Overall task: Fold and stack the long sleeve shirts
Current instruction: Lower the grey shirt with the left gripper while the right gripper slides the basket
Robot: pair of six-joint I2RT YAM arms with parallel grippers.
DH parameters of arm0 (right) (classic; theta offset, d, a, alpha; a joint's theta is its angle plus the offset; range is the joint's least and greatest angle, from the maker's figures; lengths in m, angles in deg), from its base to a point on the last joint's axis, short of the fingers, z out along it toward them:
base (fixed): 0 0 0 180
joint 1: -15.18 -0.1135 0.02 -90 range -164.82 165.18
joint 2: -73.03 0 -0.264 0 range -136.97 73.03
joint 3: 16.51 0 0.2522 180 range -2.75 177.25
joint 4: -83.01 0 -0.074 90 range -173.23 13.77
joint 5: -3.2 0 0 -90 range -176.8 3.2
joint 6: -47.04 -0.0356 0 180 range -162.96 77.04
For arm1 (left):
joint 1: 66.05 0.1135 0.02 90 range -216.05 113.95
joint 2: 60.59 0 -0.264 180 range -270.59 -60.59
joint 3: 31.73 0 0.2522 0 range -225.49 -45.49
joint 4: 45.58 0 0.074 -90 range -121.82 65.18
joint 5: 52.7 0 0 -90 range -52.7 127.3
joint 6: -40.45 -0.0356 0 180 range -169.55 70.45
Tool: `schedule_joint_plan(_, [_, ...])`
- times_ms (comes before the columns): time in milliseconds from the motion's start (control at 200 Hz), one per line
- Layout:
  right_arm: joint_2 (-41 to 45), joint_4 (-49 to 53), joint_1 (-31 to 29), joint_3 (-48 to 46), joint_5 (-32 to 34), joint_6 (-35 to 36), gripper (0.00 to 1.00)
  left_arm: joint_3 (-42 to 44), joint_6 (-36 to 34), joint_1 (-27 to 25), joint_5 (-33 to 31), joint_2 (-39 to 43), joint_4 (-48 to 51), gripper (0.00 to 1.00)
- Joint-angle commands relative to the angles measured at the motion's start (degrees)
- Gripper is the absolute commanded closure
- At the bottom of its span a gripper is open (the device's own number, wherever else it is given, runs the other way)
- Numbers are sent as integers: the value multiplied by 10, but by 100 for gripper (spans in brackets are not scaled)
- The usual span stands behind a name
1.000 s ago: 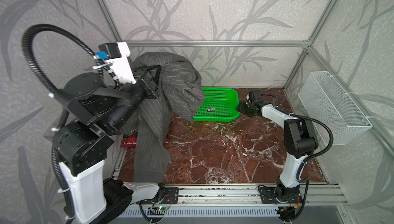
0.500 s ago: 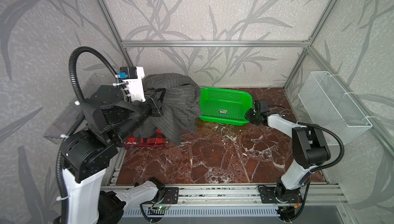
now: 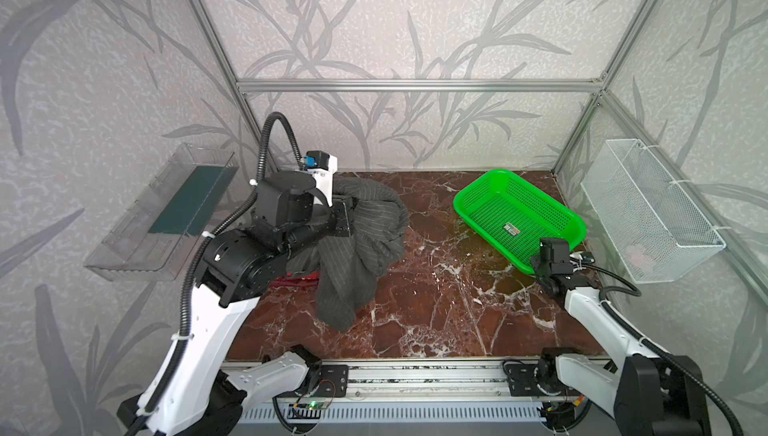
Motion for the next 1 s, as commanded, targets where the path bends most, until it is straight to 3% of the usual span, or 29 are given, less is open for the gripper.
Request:
schedule_joint_plan(0, [0,4,28,-1,45,-90,100,14,9,-3,27,9,-42,100])
schedule_joint_plan(300, [-79,-37,85,2,9,-194,100,89,18,-11,44,8,-66,100])
schedule_joint_plan(660, [-197,-76,108,65,3,-218,100,160,25,-38,68,-18,-113,100])
schedule_joint_plan(790, [-208,-92,109,75,-13,-207,84,162,16,-56,60,-33,-116,100])
schedule_joint_plan(900, [-196,-107,109,66,-33,-196,63,169,15,-62,64,-40,-128,100])
schedule_joint_plan(995, [-170,-105,109,58,-56,-182,52,176,12,-71,74,-53,-137,100])
